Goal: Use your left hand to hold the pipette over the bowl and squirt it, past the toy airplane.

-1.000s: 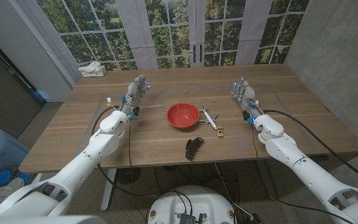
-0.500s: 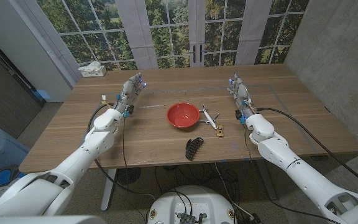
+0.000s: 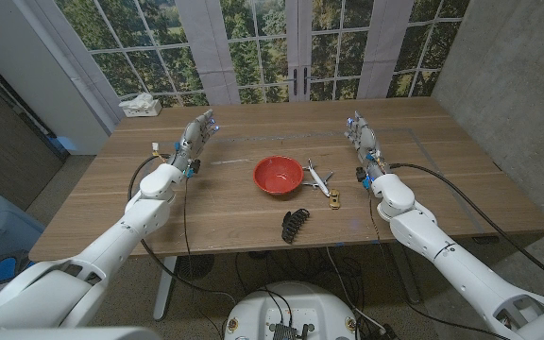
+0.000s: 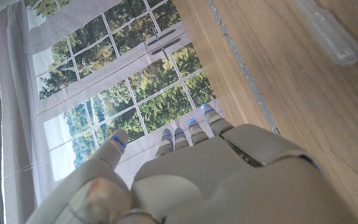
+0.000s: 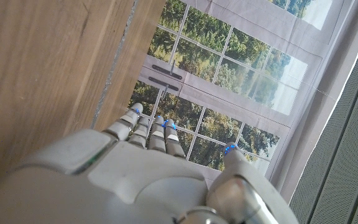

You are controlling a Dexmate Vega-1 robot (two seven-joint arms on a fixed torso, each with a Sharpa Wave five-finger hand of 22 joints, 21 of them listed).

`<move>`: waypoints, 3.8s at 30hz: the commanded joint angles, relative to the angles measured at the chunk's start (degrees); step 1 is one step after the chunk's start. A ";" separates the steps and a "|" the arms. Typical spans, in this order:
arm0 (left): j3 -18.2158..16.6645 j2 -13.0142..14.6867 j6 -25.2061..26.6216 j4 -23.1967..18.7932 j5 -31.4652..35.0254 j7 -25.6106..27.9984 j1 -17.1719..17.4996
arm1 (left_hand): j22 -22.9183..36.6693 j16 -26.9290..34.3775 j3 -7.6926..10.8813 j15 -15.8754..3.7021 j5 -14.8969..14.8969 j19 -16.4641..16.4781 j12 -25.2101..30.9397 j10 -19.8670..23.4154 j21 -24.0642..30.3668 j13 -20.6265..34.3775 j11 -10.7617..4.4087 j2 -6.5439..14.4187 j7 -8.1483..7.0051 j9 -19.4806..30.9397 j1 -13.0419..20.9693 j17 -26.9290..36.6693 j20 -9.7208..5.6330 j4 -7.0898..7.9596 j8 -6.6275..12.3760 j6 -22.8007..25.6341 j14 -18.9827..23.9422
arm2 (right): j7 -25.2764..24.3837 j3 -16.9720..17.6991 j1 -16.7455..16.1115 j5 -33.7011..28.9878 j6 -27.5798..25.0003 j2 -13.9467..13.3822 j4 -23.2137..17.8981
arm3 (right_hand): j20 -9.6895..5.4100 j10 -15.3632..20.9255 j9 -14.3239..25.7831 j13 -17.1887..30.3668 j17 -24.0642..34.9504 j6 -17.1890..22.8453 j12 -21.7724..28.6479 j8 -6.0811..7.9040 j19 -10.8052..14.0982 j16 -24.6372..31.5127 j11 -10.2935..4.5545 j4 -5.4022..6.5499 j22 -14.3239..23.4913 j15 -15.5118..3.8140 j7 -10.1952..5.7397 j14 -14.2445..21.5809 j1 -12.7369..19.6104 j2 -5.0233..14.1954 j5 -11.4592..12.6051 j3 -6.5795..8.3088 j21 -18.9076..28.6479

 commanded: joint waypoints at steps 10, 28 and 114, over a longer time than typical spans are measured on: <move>2.30 5.07 2.97 -5.63 13.66 14.53 1.73 | 0.12 -0.14 0.17 0.73 -1.21 0.18 0.71 2.65 -0.43 0.18 0.64 -0.73 0.34 0.37 1.72 0.29 1.71 -3.07 0.78 3.06 1.61 | -2.27 -0.66 -1.03 -2.46 -0.37 0.12 -1.64 | 0.50 0.89 0.21 0.30 0.16 0.76 0.19 0.36 0.58 0.26 -0.05 -0.53 0.16 0.17 0.03 0.34 0.03 0.08 0.13 0.05 0.53; 4.86 7.66 6.47 -7.27 23.98 21.16 0.30 | 0.17 -0.33 0.26 0.71 -1.79 0.53 0.70 3.85 -0.69 0.22 0.44 -0.84 0.62 0.38 2.44 0.32 1.91 -4.97 1.04 5.45 2.12 | -3.56 -1.74 -0.77 -5.29 0.31 0.77 -1.63 | 0.66 1.17 0.23 0.32 0.17 1.11 0.08 0.32 0.64 0.21 -0.02 -0.83 0.18 0.22 0.07 0.46 0.10 0.14 0.05 0.08 0.47; 18.19 22.42 55.90 -40.23 72.97 11.80 -1.83 | 0.12 0.67 0.23 -8.63 -3.23 7.97 3.14 34.28 -1.60 1.11 -8.75 -11.47 -3.48 0.85 30.12 0.67 0.34 -14.84 6.20 34.84 21.20 | -5.30 -2.51 -1.42 -10.67 1.34 0.58 -2.87 | 1.13 2.92 0.29 0.41 0.32 2.78 -0.14 0.19 0.78 0.11 0.27 -2.03 0.20 0.34 0.11 1.12 0.24 0.53 -0.16 0.25 0.28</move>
